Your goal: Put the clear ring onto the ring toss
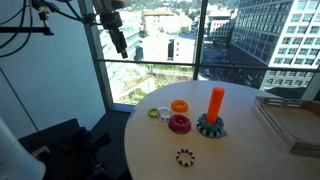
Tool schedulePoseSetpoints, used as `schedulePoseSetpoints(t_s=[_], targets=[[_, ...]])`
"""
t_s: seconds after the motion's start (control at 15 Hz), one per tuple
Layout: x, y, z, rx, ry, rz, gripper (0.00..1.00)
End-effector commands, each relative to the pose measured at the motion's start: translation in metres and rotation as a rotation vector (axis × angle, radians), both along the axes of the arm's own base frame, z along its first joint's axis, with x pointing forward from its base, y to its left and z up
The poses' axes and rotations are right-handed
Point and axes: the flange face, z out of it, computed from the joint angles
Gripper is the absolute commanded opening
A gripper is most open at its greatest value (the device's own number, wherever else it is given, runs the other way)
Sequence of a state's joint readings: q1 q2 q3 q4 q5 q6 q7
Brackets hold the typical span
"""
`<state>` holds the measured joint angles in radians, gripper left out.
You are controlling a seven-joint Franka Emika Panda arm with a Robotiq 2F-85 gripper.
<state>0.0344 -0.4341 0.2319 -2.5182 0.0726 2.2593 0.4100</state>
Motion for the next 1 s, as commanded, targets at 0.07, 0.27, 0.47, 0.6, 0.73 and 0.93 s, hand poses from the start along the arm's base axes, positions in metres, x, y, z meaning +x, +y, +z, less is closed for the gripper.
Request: schedulePoseSetpoints(t_s=[0.07, 0.27, 0.47, 0.6, 0.73, 0.93], targets=[[0.0003, 0.0, 0.0009, 0.0, 0.0, 0.0, 1.0], [0.0003, 0.0, 0.0009, 0.0, 0.0, 0.0, 1.0], [0.0003, 0.0, 0.001, 0.0, 0.0, 0.0, 1.0], [0.0003, 0.0, 0.001, 0.0, 0.0, 0.0, 1.0], [0.0003, 0.0, 0.001, 0.0, 0.0, 0.0, 1.0], [0.0085, -0.0032, 0.0072, -0.003, -0.003, -0.011, 1.0]])
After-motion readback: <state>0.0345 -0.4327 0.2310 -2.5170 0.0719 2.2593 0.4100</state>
